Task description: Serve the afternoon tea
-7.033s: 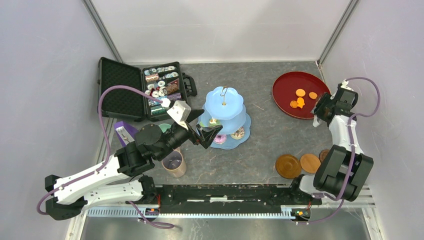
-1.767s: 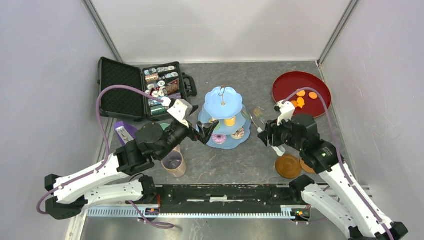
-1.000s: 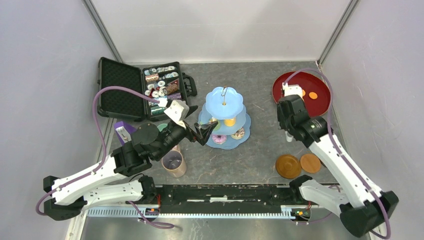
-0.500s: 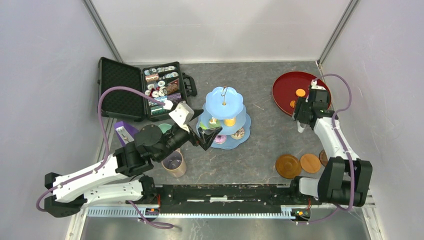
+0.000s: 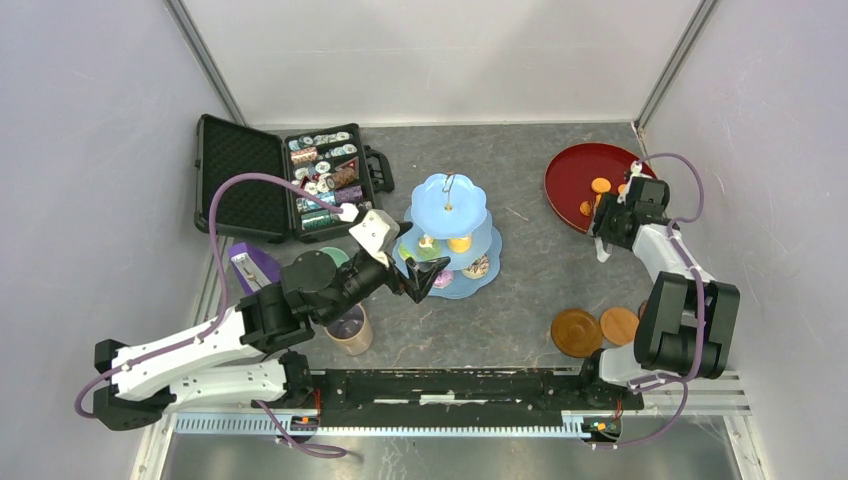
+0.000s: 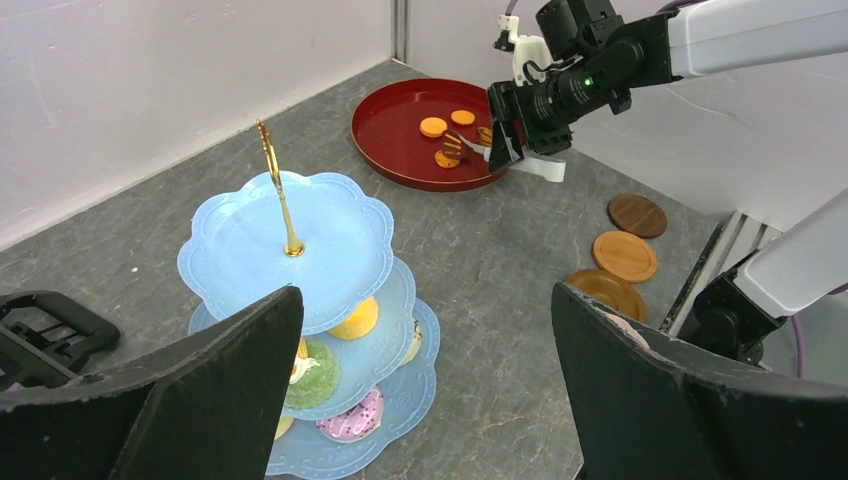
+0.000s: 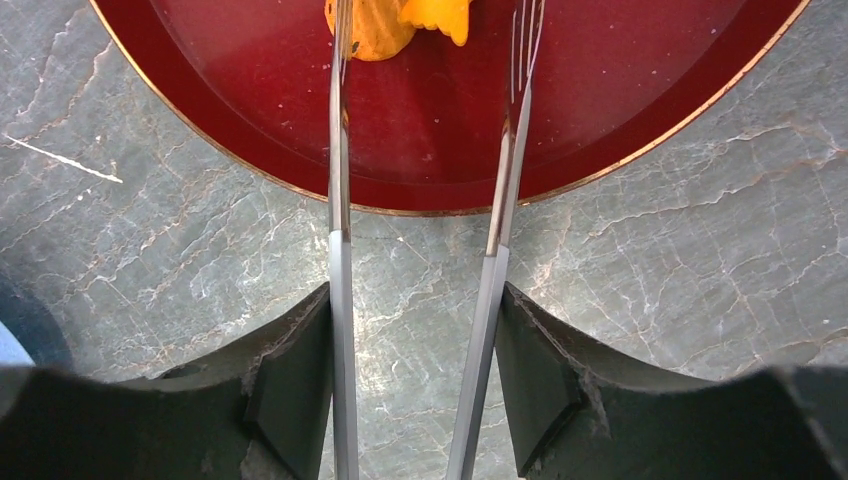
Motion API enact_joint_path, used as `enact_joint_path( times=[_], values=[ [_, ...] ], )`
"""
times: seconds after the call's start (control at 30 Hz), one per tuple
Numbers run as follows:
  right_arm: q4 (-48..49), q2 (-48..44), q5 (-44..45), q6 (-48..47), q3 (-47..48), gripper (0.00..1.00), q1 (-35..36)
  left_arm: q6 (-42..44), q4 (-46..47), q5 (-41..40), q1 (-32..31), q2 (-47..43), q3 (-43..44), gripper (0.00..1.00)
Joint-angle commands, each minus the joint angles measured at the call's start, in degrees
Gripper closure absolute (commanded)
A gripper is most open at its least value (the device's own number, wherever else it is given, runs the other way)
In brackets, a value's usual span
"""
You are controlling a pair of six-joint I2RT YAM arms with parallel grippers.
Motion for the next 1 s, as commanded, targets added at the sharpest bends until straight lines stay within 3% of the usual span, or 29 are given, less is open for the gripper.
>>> enact_joint_path(
  times=[0.0,0.37,0.97],
  values=[
    [4.0,1.1,0.0,-1.1,2.1,0.4,-0.4,2.4,2.3,-1.6,-0.4,0.8,0.2,0.0],
    [4.1,4.7,0.6,-2.2,3.5,0.46,-0.5,2.4,1.6,-1.8,-0.4,2.1,1.1,0.0],
    [4.1,-1.3,1.8,-3.1,1.9,0.89,-0.5,2.5,1.6,-1.7,-0.4,1.0,1.0,0.0]
  ],
)
